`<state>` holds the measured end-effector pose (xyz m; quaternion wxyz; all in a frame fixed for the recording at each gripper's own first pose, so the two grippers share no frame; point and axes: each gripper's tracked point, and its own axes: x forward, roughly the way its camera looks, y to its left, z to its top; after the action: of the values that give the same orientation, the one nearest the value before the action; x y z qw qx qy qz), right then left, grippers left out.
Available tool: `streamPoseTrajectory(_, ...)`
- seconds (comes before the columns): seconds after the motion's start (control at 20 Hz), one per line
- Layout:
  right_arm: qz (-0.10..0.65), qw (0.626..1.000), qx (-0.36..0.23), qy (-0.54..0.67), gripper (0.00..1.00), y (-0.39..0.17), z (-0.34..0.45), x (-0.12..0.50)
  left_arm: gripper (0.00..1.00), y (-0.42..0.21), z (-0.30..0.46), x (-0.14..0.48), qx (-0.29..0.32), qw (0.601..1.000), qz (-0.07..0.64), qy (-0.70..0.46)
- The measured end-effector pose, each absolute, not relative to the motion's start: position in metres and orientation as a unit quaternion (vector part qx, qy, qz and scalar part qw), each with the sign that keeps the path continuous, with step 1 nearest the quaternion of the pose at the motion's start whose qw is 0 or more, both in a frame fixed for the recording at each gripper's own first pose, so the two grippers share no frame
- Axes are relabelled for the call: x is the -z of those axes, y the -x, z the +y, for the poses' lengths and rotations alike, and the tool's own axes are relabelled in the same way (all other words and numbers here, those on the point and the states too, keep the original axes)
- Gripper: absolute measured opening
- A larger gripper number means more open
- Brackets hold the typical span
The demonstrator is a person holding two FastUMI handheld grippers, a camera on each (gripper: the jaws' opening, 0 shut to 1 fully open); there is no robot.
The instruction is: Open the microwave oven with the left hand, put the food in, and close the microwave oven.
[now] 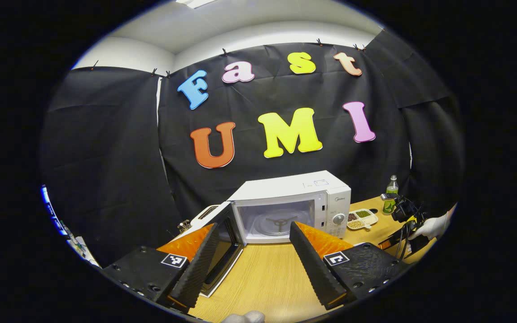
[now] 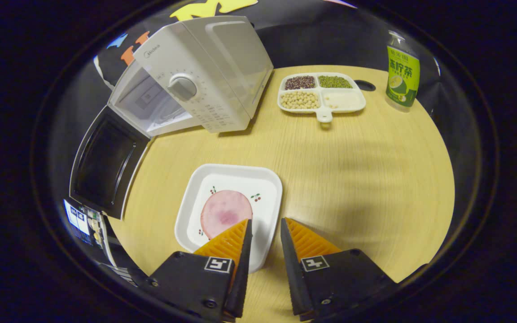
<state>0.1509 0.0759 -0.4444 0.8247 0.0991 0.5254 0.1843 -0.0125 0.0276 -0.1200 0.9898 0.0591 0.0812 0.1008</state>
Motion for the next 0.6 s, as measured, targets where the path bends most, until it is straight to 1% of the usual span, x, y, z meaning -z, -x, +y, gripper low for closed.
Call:
streamPoseTrajectory(0.05,0.533,0.819,-0.184,-0.103,0.27,-0.149,0.075,0.444,0.95,0.013,0.027,0.12,-0.105,0.989,0.083,-0.062)
streamPoseTrajectory(0.1,0.537,0.818,-0.182,-0.099,0.19,-0.154,0.075,0.448,0.95,0.015,0.028,0.122,-0.11,0.988,0.088,-0.067)
streamPoseTrajectory(0.15,0.542,0.815,-0.181,-0.096,0.17,-0.152,0.073,0.447,0.94,0.018,0.029,0.124,-0.116,0.986,0.093,-0.071)
streamPoseTrajectory(0.2,0.555,0.808,-0.18,-0.087,0.2,-0.154,0.071,0.448,0.95,0.021,0.03,0.125,-0.121,0.985,0.095,-0.074)
streamPoseTrajectory(0.25,0.563,0.803,-0.173,-0.09,0.17,-0.154,0.069,0.448,0.95,0.023,0.03,0.124,-0.126,0.984,0.097,-0.076)
streamPoseTrajectory(0.3,0.572,0.797,-0.166,-0.102,0.09,-0.156,0.068,0.448,0.94,0.026,0.03,0.123,-0.131,0.984,0.098,-0.077)
streamPoseTrajectory(0.4,0.594,0.779,-0.156,-0.128,0.04,-0.156,0.068,0.449,0.94,0.031,0.029,0.122,-0.141,0.982,0.099,-0.077)
streamPoseTrajectory(0.55,0.608,0.765,-0.162,-0.138,0.04,-0.157,0.068,0.449,0.94,0.039,0.027,0.127,-0.154,0.98,0.105,-0.074)
streamPoseTrajectory(0.6,0.611,0.76,-0.165,-0.149,0.0,-0.157,0.069,0.448,0.94,0.041,0.027,0.128,-0.158,0.979,0.108,-0.073)
